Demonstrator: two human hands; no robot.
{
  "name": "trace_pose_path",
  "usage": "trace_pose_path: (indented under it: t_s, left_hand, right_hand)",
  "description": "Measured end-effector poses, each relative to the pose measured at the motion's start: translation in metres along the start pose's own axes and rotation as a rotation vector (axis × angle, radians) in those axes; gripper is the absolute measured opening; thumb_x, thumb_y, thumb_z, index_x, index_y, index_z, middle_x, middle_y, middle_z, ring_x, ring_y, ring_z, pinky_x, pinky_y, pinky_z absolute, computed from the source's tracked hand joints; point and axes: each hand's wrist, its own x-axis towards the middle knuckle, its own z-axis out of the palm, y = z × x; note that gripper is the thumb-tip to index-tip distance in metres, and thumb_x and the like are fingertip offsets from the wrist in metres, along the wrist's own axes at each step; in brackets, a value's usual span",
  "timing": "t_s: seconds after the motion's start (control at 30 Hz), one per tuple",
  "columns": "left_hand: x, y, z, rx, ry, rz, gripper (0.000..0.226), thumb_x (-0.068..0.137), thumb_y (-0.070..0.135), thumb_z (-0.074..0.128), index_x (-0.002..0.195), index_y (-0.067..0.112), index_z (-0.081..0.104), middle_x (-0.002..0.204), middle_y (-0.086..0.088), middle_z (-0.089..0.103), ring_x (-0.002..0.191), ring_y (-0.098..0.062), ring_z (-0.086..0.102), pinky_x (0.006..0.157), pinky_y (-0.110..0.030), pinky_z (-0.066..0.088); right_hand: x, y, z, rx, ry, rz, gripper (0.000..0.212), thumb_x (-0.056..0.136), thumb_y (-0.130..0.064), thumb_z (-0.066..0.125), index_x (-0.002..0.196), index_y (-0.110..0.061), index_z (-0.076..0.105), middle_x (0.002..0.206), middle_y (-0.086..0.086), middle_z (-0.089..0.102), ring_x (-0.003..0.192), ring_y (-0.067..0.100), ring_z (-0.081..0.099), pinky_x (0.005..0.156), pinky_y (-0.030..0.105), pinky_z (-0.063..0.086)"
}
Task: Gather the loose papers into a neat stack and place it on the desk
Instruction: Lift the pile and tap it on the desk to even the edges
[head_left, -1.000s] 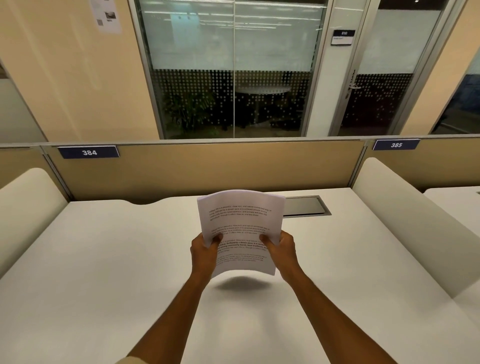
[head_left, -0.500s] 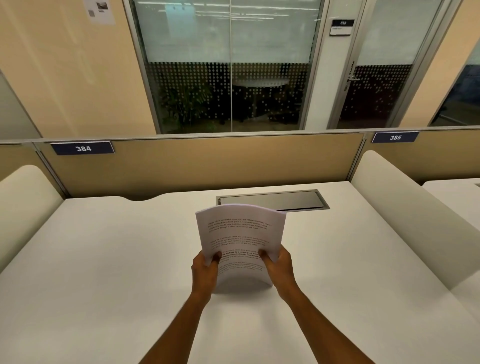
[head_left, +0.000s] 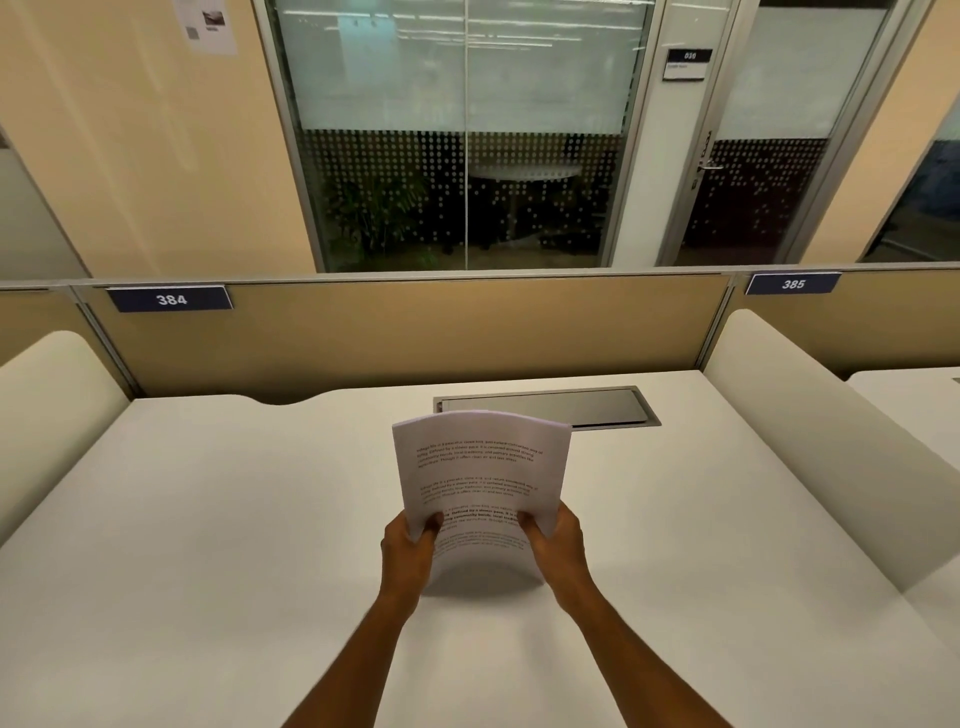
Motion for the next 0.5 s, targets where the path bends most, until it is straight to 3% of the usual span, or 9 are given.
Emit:
trace_pose_path:
  t_s: [0.17,0.37,0.5]
  left_hand:
    - [0.001,0.007,0.001,0.024,-0.004,0.035,0.028,0.096,0.015,0.057,0.123,0.008,0.059,0.111,-0.014,0.068,0.1,-0.032,0.066,0.084,-0.048,0.06]
    - [0.02,0.034,-0.01,0.16,-0.085,0.134,0.027,0.095,0.015,0.059,0.12,0.005,0.061,0.11,-0.014,0.07,0.096,-0.032,0.069,0.082,-0.047,0.06]
    - [0.042,0.07,-0.021,0.344,-0.209,0.25,0.019,0.095,0.019,0.058,0.112,0.011,0.064,0.106,-0.01,0.072,0.091,-0.028,0.071,0.08,-0.042,0.062]
  right_hand:
    - [0.002,-0.004,0.001,-0.013,-0.01,-0.014,0.03,0.089,-0.016,0.067,0.116,-0.026,0.057,0.103,-0.005,0.066,0.094,0.015,0.064,0.068,0.015,0.053]
    - [0.023,-0.027,-0.012,0.04,-0.042,-0.054,0.028,0.088,-0.02,0.069,0.113,-0.023,0.06,0.106,0.0,0.07,0.093,0.022,0.07,0.073,0.032,0.062]
    - [0.044,-0.06,-0.025,0.148,0.007,-0.114,0.033,0.081,-0.017,0.077,0.11,-0.019,0.06,0.101,0.002,0.071,0.091,0.021,0.071,0.064,0.023,0.06]
